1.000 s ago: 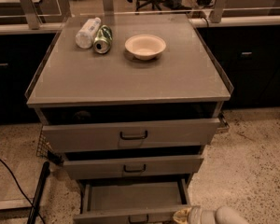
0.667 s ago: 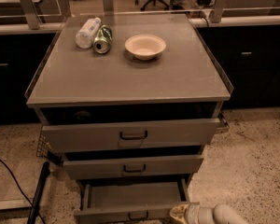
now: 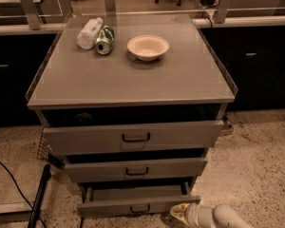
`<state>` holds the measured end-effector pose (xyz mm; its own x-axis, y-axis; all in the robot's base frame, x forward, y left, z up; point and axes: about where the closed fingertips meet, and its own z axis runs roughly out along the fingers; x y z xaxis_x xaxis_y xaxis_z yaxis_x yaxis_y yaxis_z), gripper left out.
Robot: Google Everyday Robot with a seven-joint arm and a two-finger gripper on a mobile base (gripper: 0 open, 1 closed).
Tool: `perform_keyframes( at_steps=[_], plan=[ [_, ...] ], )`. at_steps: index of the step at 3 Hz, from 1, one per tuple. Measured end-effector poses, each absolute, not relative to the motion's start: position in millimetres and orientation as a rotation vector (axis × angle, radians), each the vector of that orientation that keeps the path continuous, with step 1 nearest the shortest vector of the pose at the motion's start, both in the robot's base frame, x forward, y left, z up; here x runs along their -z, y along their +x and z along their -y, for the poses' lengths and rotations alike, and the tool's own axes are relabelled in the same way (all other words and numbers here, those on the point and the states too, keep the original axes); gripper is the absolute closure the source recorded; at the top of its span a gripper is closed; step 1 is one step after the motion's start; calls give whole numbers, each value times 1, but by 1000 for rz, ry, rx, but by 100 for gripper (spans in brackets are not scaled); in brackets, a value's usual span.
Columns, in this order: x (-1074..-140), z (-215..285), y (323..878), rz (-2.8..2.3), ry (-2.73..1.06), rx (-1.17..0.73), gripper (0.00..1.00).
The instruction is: Close bottom drawer
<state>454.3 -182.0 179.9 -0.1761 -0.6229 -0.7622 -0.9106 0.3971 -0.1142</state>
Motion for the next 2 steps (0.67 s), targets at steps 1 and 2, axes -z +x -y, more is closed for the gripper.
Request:
perform_keyframes(
  at_steps=[1, 2],
  plan=[
    [-173, 181, 464, -1868, -1301, -457, 100],
    [-165, 178, 478, -1833, -1284, -435, 100]
  ],
)
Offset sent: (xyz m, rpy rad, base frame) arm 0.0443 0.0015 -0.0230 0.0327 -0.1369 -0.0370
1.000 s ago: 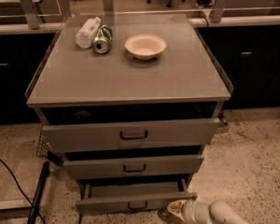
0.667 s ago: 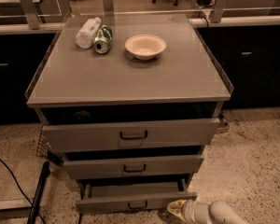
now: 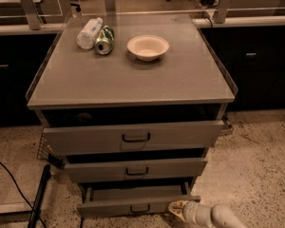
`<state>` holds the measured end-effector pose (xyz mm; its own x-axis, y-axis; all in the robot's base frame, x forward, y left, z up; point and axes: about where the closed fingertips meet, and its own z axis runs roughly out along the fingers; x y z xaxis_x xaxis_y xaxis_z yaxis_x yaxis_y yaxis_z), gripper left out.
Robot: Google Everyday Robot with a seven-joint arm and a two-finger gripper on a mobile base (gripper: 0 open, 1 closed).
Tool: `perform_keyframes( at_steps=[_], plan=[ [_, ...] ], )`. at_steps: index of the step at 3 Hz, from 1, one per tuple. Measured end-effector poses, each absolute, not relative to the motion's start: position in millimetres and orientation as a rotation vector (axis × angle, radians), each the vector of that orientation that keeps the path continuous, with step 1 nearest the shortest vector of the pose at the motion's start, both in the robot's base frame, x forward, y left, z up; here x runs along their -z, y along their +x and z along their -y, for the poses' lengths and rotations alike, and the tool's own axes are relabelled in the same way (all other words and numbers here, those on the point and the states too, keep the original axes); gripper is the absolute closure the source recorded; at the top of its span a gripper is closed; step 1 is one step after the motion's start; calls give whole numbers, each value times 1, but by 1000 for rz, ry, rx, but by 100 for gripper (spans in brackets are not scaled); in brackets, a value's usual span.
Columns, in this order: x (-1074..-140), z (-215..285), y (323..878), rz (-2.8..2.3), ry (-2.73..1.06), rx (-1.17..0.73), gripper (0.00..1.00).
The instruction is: Close bottom drawer
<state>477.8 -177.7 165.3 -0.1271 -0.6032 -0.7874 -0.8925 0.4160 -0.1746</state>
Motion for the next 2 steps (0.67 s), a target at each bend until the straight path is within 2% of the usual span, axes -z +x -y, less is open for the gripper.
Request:
perform_keyframes(
  at_steps=[2],
  plan=[
    [-158, 173, 500, -1789, -1260, -403, 100]
  ],
)
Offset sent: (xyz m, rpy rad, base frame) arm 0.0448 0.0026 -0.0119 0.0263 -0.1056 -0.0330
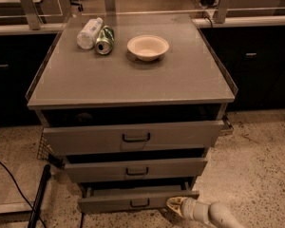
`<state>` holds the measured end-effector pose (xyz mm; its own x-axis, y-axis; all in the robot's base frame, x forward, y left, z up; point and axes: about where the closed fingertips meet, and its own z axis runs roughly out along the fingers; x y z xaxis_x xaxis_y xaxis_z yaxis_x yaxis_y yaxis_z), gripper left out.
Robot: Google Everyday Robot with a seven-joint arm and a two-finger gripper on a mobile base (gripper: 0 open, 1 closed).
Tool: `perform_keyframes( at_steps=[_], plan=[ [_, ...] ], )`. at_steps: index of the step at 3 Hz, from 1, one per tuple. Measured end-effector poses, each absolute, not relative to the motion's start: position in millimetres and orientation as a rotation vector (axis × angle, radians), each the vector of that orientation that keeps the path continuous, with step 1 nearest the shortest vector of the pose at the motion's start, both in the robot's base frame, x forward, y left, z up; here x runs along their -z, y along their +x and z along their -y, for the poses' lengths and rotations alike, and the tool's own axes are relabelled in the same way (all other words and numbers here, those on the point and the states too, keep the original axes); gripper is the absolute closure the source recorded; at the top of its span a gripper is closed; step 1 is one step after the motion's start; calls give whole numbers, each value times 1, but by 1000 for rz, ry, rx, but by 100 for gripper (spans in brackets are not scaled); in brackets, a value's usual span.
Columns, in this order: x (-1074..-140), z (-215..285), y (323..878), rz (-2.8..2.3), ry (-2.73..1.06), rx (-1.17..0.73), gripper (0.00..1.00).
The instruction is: Close bottom drawer
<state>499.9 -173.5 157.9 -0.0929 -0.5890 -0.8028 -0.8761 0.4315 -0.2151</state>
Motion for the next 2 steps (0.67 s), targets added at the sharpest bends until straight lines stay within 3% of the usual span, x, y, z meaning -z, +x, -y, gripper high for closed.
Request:
perform_keyframes(
  at_steps=[2],
  plan=[
    [-154, 166, 525, -1739, -1218, -388, 100]
  ],
)
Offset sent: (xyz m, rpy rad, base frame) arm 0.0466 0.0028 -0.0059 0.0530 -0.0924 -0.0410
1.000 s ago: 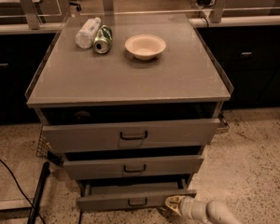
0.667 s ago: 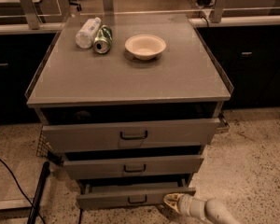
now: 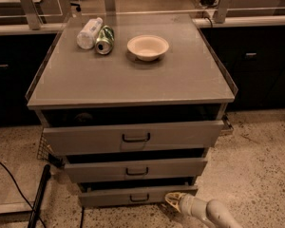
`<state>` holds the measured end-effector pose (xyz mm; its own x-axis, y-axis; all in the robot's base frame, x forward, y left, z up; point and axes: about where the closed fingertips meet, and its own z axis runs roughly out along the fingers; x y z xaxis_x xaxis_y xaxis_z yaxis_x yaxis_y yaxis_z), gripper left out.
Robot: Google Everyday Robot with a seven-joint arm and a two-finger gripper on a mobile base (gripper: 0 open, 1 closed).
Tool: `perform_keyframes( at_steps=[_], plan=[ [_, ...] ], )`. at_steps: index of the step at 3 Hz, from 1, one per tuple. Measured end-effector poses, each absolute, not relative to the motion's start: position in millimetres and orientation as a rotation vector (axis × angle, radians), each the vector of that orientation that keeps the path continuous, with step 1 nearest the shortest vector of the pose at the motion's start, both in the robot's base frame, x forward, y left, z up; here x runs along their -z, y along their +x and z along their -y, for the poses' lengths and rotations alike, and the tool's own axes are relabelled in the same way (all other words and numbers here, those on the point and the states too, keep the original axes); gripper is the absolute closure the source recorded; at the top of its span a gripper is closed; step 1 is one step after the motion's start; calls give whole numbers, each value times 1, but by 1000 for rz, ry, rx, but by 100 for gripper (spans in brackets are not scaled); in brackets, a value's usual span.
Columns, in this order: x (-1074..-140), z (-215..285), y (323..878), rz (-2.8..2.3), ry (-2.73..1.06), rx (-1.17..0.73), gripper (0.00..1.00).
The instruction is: Close bottom drawer
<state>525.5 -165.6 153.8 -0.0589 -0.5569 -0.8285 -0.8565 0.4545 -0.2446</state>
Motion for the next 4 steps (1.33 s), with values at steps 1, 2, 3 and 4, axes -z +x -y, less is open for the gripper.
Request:
perform_keyframes(
  at_steps=[1, 2, 3, 4],
  plan=[
    [-153, 164, 537, -1724, -1205, -381, 100],
    [-150, 160, 556, -1706, -1193, -371, 100],
    [-150, 160, 554, -1706, -1193, -371, 100],
    [-148, 162, 542, -1755, -1222, -387, 100]
  ],
)
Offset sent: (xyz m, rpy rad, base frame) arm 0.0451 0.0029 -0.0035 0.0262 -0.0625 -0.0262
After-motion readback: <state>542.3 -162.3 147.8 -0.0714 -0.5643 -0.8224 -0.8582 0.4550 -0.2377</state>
